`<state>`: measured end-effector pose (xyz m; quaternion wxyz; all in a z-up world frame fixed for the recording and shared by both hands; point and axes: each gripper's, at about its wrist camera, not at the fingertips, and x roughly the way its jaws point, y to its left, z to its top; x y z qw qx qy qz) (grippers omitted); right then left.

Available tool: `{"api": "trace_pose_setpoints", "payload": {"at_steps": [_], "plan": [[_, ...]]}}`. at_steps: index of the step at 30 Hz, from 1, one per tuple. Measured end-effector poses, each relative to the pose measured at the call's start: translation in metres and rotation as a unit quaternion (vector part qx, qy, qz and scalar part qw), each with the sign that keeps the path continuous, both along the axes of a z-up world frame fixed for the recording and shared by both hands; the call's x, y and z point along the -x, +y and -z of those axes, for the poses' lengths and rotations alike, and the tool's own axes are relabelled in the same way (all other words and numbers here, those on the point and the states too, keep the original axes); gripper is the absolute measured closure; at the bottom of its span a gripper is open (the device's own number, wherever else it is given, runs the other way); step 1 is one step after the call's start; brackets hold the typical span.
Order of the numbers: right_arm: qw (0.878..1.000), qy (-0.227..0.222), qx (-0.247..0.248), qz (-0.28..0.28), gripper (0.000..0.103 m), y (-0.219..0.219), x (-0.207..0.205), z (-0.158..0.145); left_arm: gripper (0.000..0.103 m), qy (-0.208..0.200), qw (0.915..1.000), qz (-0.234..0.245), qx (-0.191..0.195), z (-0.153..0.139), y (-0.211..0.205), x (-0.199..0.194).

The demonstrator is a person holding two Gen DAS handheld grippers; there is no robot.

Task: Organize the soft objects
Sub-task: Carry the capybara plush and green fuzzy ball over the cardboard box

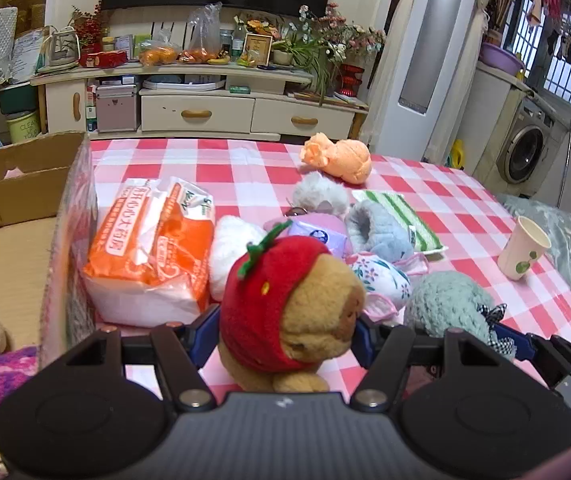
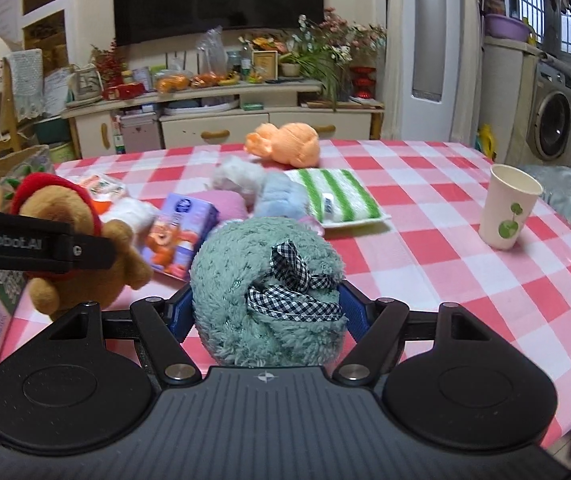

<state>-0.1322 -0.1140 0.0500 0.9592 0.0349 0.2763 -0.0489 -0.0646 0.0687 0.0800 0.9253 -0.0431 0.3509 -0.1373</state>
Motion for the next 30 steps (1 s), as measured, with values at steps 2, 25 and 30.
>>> {"api": "trace_pose_setpoints", "payload": {"at_steps": [2, 25, 30], "plan": [[1.0, -0.003, 0.0, -0.004, 0.013, 0.004, 0.0, -0.003, 0.039, -0.002, 1.0, -0.002, 0.005, -0.003, 0.004, 0.001], [0.997, -0.05, 0.007, -0.052, 0.013, 0.043, -0.005, -0.041, 0.039, -0.036, 0.997, -0.041, 0.054, -0.033, 0.055, 0.009], [0.996, -0.055, 0.013, -0.065, 0.013, 0.052, -0.011, -0.044, 0.039, -0.044, 0.9957, -0.054, 0.061, -0.04, 0.07, 0.011]]}}
